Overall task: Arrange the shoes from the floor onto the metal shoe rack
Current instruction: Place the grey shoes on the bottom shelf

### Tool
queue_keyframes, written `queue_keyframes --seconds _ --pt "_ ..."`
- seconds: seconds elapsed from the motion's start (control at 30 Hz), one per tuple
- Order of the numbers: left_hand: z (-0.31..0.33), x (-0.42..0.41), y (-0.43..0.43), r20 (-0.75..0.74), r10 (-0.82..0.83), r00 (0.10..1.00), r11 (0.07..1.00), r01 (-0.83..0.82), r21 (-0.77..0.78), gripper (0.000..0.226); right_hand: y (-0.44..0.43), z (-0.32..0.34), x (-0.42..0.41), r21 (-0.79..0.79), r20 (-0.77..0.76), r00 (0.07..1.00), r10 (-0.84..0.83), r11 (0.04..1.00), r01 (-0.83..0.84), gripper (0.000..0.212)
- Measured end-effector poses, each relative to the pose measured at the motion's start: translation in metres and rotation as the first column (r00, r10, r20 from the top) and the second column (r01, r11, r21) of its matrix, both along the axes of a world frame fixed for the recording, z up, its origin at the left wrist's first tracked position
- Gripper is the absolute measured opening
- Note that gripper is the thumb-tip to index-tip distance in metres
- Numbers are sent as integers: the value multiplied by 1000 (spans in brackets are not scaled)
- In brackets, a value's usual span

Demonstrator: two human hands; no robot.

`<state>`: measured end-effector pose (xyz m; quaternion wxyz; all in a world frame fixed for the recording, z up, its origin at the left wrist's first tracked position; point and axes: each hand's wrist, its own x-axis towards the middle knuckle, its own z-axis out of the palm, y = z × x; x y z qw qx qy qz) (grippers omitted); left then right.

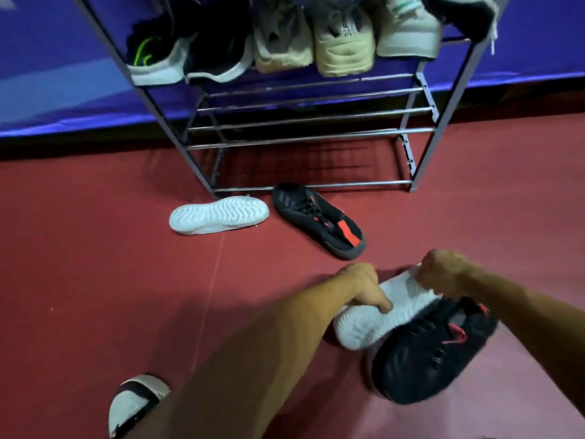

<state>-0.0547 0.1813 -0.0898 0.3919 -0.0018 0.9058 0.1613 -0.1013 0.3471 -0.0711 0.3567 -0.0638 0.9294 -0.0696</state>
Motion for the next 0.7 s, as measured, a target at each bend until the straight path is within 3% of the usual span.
queue_keyframes --seconds 0.13,0.3,0.37,0.43,0.53,0.7 --pt "44 -33 -33 -152 -159 975 985 146 -97 36 9 29 -32 -3 -173 985 26 1000 -27 22" --pt "103 -60 -94 -226 -191 955 981 177 -78 36 -12 56 -59 -265 -261 930 -258 946 188 28" --pt "121 -68 -117 -246 -164 955 986 153 -64 33 -27 68 -64 -404 -112 912 -394 857 320 31" --pt "136 -73 -139 -282 -121 952 993 120 -19 34 -46 81 -63 -465 106 900 -422 779 420 31" --pt "147 -81 -170 -383 -66 921 995 87 39 31 -64 86 -64 -492 301 898 -320 755 434 31" --pt "155 -86 -213 -573 7 820 996 43 74 44 -94 99 -70 -544 640 751 -161 595 592 21"
